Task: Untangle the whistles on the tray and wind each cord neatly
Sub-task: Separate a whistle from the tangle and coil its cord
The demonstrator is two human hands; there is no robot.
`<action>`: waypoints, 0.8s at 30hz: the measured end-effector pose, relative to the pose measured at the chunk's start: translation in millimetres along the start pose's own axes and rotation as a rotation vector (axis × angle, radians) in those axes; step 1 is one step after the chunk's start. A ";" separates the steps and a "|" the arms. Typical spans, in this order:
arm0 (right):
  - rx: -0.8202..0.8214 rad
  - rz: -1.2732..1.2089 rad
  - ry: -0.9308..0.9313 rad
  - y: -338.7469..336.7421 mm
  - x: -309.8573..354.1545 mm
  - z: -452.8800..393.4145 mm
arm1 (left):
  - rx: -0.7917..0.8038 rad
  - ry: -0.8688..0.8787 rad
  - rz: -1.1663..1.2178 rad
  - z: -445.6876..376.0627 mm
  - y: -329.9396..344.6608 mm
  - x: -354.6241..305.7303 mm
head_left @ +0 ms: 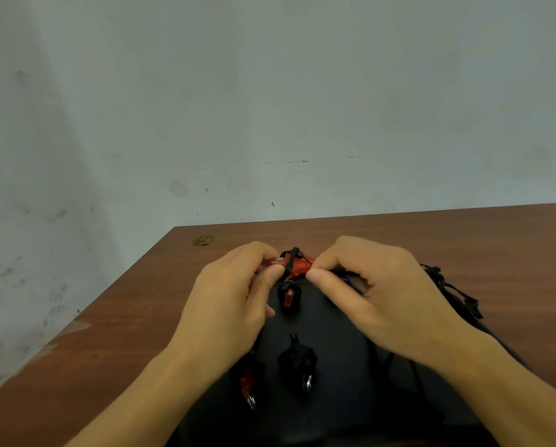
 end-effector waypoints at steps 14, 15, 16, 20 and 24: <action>-0.023 -0.505 0.237 -8.9 -0.1 -1.3 | 0.025 0.235 0.151 2.5 -4.3 -16.7; -0.021 -0.502 0.236 -8.7 -0.9 -0.8 | 0.034 0.241 0.154 2.3 -4.5 -16.4; -0.015 -0.490 0.232 -8.3 -1.8 -0.4 | 0.049 0.248 0.154 2.0 -4.8 -15.8; 0.031 -0.388 0.173 -8.5 -3.0 0.3 | 0.183 0.313 0.091 1.1 -5.6 -16.2; 0.131 -0.444 0.169 -9.3 -3.8 -1.7 | 0.277 0.388 0.094 0.3 -4.7 -18.8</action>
Point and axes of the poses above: each hand's wrist, its own z-axis away from the middle knuckle, its own y-axis out of the palm, x = y × z, the point moved 2 cm from there along -z, towards the middle knuckle, and after that the axes turned 12 degrees about y, right-handed, at the moved point
